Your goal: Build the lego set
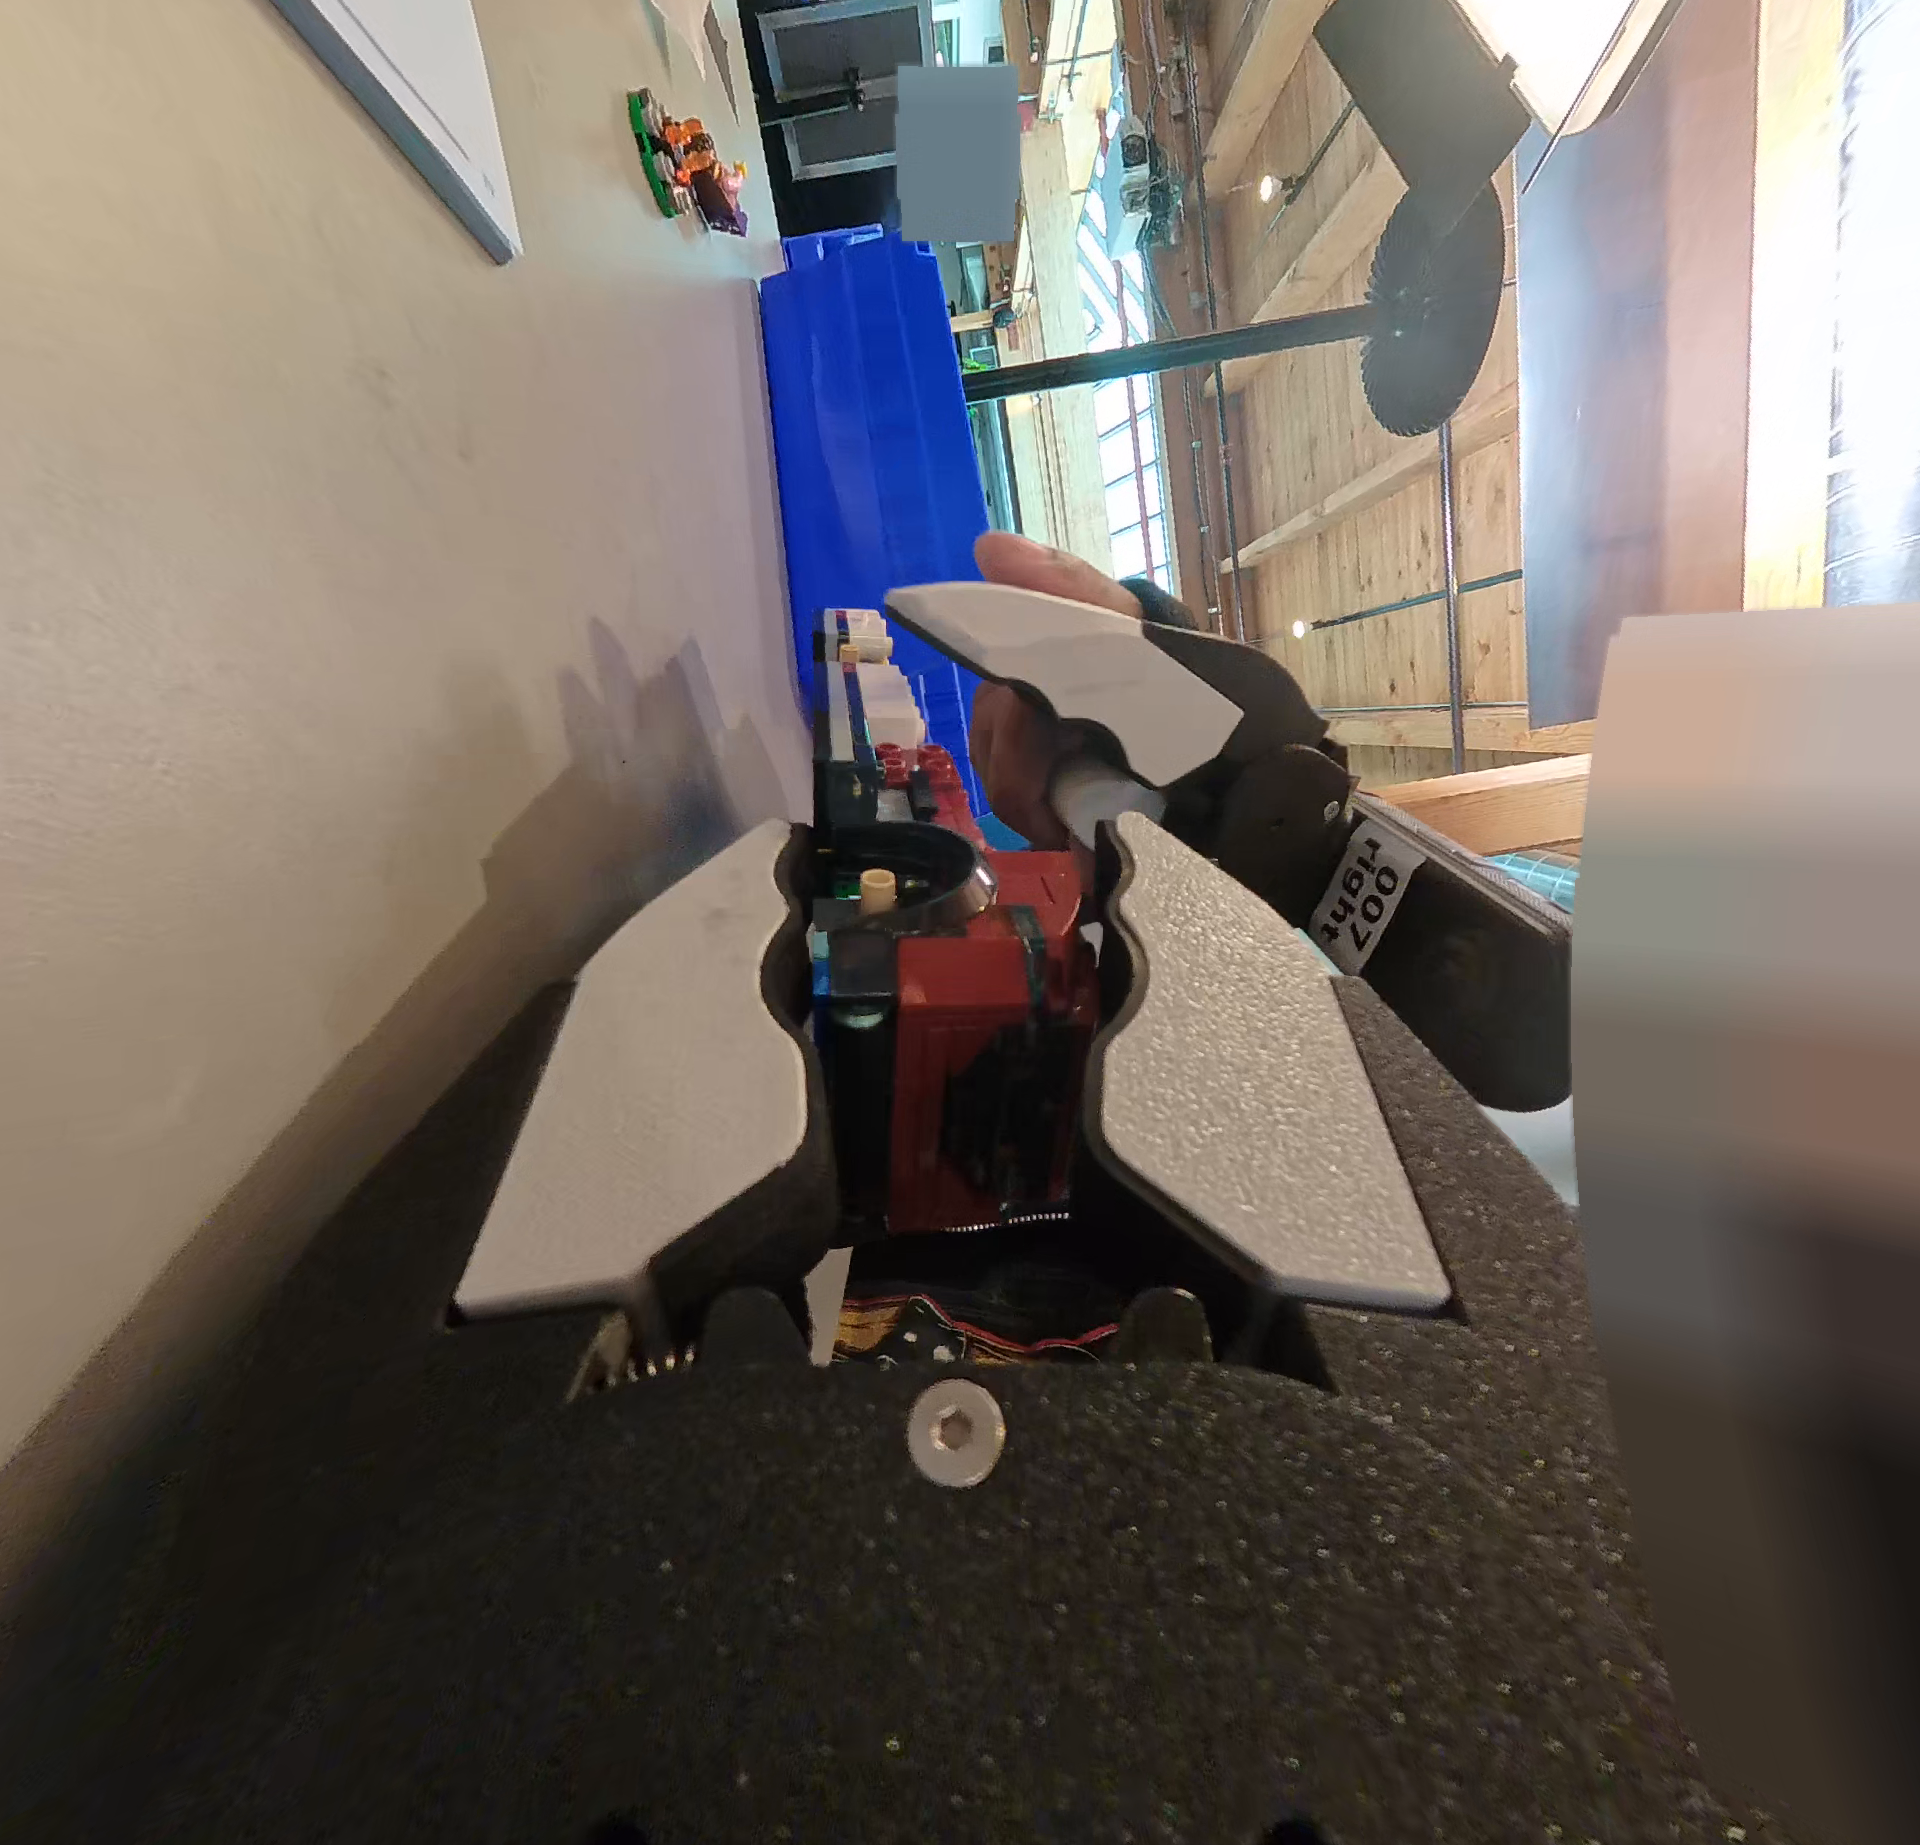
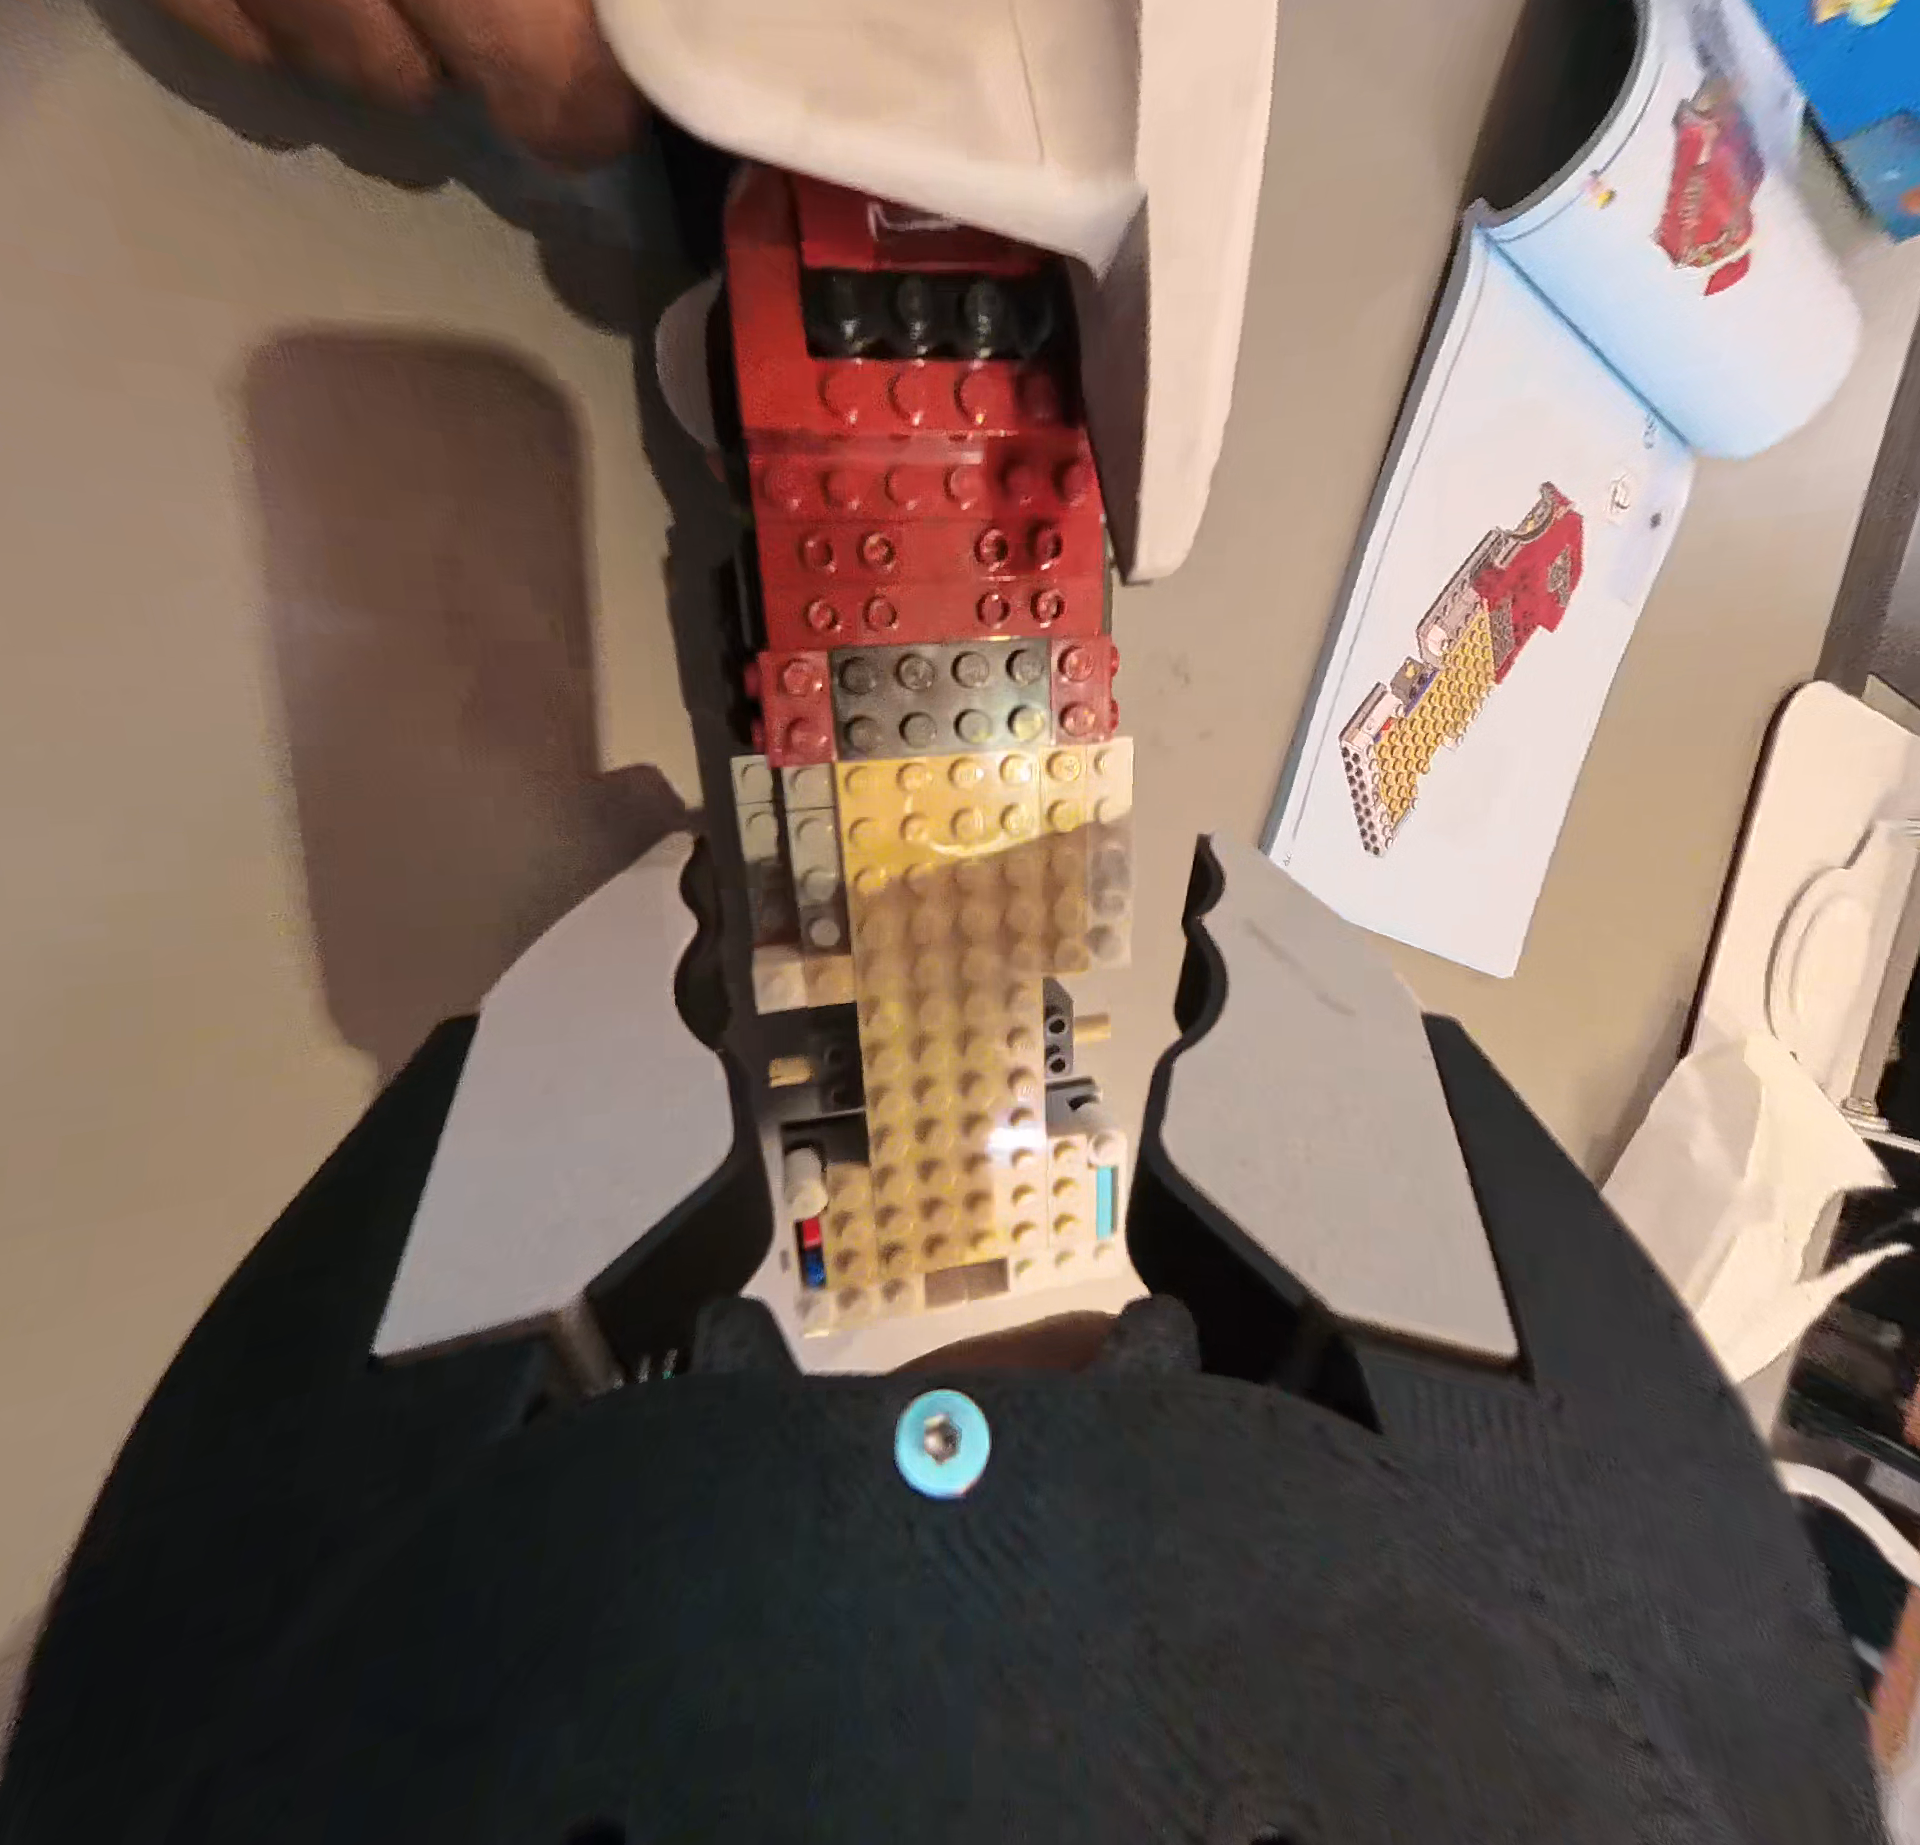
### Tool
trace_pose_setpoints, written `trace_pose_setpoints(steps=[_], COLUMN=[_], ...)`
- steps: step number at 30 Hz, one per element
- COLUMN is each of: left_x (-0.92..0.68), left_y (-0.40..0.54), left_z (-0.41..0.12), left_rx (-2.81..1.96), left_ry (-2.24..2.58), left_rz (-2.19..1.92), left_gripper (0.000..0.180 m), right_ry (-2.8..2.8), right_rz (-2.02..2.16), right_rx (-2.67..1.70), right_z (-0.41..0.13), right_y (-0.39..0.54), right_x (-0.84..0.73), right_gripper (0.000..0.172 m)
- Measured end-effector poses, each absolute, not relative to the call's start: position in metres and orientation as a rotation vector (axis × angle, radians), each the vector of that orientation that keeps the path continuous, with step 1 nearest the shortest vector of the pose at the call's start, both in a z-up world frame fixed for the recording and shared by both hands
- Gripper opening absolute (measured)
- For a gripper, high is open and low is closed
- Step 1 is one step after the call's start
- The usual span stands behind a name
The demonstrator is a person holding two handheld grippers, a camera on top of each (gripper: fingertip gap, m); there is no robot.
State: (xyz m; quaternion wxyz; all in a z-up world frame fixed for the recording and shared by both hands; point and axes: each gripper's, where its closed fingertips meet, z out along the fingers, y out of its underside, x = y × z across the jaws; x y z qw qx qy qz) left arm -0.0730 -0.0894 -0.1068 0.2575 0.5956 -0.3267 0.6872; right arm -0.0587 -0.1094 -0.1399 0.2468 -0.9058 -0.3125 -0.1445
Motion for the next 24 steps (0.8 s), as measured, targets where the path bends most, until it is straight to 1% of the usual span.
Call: trace_pose_setpoints(steps=[2,3,4,10,13,17,21,24], left_x=[-0.073,-0.073,-0.072,-0.073,-0.078,-0.086,-0.095,-0.101], left_y=[-0.089,-0.088,-0.086,-0.082,-0.085,-0.085,-0.088,-0.09], left_z=[-0.106,-0.107,-0.107,-0.102,-0.095,-0.09,-0.09,-0.092], left_rx=[1.608,1.62,1.627,1.597,1.517,1.436,1.38,1.352], left_ry=[-0.882,-0.888,-0.892,-0.897,-0.964,-1.039,-1.101,-1.194], left_rz=[1.865,1.868,1.868,1.881,1.895,1.887,1.829,1.781], left_gripper=[0.052,0.052,0.052,0.053,0.061,0.065,0.065,0.062], right_ry=[-0.887,-0.894,-0.893,-0.875,-0.941,-1.054,-1.174,-1.258], right_rz=[-0.42,-0.418,-0.419,-0.364,-0.355,-0.385,-0.401,-0.438], right_rx=[-2.502,-2.507,-2.503,-2.441,-2.389,-2.306,-2.232,-2.177], right_z=[-0.146,-0.148,-0.148,-0.143,-0.139,-0.132,-0.125,-0.122], right_y=[-0.109,-0.108,-0.107,-0.102,-0.103,-0.104,-0.103,-0.102], right_x=[-0.056,-0.057,-0.057,-0.058,-0.059,-0.061,-0.066,-0.068], right_gripper=[0.084,0.078,0.076,0.075,0.075,0.075,0.075,0.075])
